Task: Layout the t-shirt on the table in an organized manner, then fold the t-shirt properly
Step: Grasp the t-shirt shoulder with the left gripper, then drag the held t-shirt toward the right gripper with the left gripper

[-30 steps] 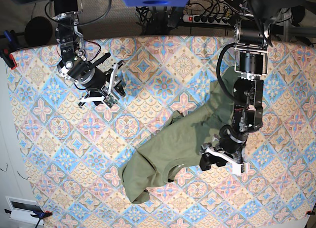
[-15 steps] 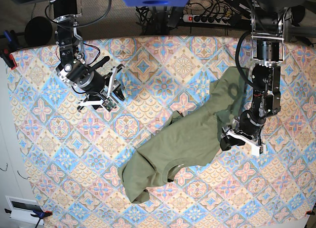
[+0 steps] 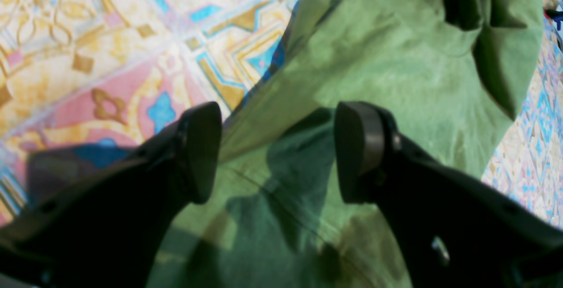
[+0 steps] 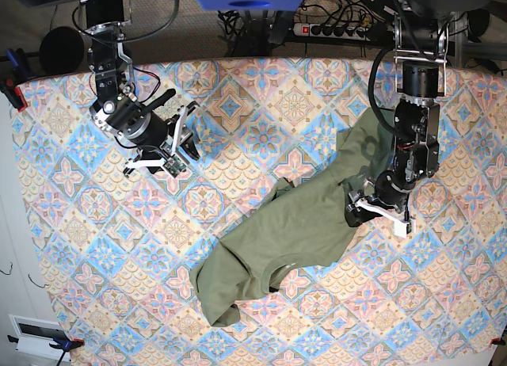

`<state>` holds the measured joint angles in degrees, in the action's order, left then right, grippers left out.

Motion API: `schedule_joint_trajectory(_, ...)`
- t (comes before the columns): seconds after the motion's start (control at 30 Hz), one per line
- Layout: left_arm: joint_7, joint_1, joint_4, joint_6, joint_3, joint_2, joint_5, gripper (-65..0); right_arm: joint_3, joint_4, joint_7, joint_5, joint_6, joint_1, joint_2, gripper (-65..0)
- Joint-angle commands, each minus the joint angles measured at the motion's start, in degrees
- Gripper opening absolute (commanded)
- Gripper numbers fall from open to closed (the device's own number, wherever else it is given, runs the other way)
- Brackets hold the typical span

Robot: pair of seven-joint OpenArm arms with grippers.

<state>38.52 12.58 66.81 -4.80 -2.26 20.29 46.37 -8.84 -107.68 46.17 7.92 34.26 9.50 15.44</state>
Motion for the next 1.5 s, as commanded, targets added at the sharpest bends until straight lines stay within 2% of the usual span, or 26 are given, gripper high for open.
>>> schedule_joint_trajectory(0.0,-1.0,1.4,0.5,-0.4,0.3,0.6,0.4,-25.7,0.4,-1.1,-1.2,0.8,-0.1,-0.7,0.4,-45.3)
schedule_joint_trajectory(0.13,-0.8,1.4,-0.4,-0.4,0.3,-0.8,0.3,-26.1,0.4,-1.1,-1.2,0.8,-0.1,-0.7,0.4,-45.3)
schedule_joint_trajectory(0.2,-0.7,1.4,-1.5,-0.4,0.3,-0.9,0.3,-31.0,0.4,-1.2,-1.2,0.8,-0.1,-0.7,0.4,-45.3)
schedule_joint_trajectory(0.37,-0.9,1.4,-1.9,-0.4,-1.7,-2.0,0.4,-65.0,0.4,-1.2,-1.3,0.8,-0.1,-0.7,0.5,-45.3)
schedule_joint_trajectory(0.5,-0.7,1.4,-0.4,-0.4,-1.7,-2.1,0.8,-65.0,0.4,-1.2,-1.3,0.8,-0.1,-0.7,0.5,-45.3)
schedule_joint_trajectory(0.7,-1.0,-4.9,18.9,-0.4,-1.6,-2.2,0.8,-65.0,1.9,-3.0,-1.5,0.8,-0.1,-0.7,0.7,-45.3)
schedule_joint_trajectory(0.83,-0.7,-7.7,28.6,-0.5,-1.7,-5.7,0.8,-65.0,6.1,-3.4,-1.5,0.8,-0.1,-0.7,0.7,-45.3)
schedule_joint_trajectory(0.9,-0.6,-8.8,30.5,-2.8,-3.2,-7.3,0.8,-65.0,9.6,-3.5,-1.5,0.8,-0.1,-0.2,0.8,-45.3)
schedule_joint_trajectory(1.0,-0.6,-9.0,30.6,-5.6,-7.5,-10.4,0.4,-65.0,16.3,-3.4,-1.5,0.9,-0.1,2.6,0.8,-45.3)
schedule_joint_trajectory(1.13,-0.6,-9.1,28.0,-5.8,-13.7,-15.3,-0.4,-65.0,21.5,-3.4,-1.5,0.9,0.0,5.3,0.8,-45.3)
schedule_joint_trajectory(1.23,-0.6,-8.2,23.0,-5.8,-20.2,-18.7,-5.3,-65.0,22.9,-3.4,-1.5,0.9,0.0,5.7,0.9,-45.3)
schedule_joint_trajectory(1.37,-0.6,-5.9,17.9,-5.6,-30.6,-19.8,-11.0,-65.0,22.4,-3.5,-1.1,0.9,0.1,5.8,0.9,-45.2)
schedule_joint_trajectory(1.47,-0.6,-5.2,17.5,-5.4,-32.9,-19.5,-11.6,-65.0,20.7,-3.8,-0.9,0.9,0.1,5.8,0.9,-44.2)
